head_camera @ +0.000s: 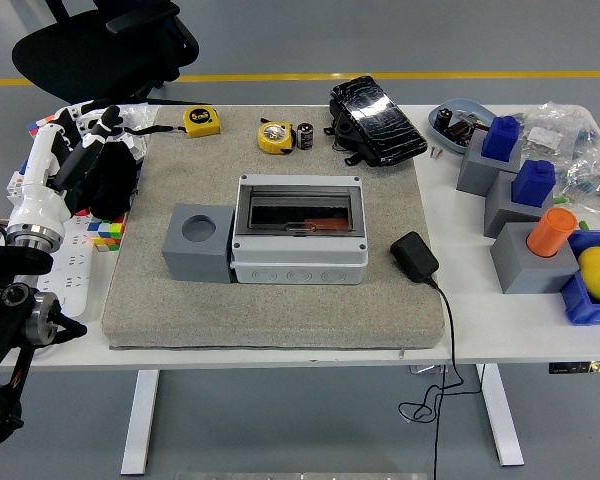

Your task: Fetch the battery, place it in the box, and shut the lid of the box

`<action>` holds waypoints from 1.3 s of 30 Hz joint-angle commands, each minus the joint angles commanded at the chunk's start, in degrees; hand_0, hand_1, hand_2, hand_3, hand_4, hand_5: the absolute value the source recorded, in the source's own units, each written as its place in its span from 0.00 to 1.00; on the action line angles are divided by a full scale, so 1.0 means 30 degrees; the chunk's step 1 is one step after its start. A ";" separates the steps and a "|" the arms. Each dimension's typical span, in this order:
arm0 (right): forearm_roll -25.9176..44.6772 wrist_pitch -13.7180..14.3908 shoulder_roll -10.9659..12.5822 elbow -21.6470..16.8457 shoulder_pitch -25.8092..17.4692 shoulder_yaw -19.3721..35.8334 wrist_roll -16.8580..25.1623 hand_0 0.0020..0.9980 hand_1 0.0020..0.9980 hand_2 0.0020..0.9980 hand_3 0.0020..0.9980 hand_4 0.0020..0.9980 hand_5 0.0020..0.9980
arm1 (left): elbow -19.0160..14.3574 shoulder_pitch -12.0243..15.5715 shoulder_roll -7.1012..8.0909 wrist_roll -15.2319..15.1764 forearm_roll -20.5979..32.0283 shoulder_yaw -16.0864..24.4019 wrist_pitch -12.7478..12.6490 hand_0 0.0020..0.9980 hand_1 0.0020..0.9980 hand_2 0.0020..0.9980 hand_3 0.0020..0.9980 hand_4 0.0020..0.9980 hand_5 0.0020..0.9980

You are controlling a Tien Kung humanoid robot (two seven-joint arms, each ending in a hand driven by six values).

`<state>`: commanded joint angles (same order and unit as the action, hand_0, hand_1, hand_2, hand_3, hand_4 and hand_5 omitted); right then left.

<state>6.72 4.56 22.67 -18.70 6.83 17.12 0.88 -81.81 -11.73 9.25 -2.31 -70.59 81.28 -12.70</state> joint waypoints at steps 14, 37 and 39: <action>0.0092 -0.0071 0.0010 0.0001 0.0025 -0.0039 -0.0003 0.58 0.63 0.67 0.57 0.98 0.48 | -0.0050 0.0020 0.0000 0.0070 0.0036 0.0029 0.0114 0.52 0.63 0.60 0.69 0.95 0.64; 0.0073 -0.0086 -0.0007 0.0017 0.0071 -0.0046 0.0032 0.58 0.63 0.67 0.57 0.99 0.49 | -0.0052 0.0065 -0.0027 0.0110 0.0075 0.0138 0.0163 0.52 0.63 0.60 0.69 0.95 0.65; 0.0030 -0.0076 -0.0009 0.0013 0.0089 0.0010 0.0044 0.58 0.63 0.67 0.57 0.99 0.49 | -0.0058 0.0059 -0.0012 0.0119 0.0072 0.0164 0.0176 0.52 0.63 0.60 0.69 0.95 0.65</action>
<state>6.81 4.33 22.64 -18.66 7.10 17.15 1.01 -81.98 -11.55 9.22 -1.95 -70.38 81.77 -12.18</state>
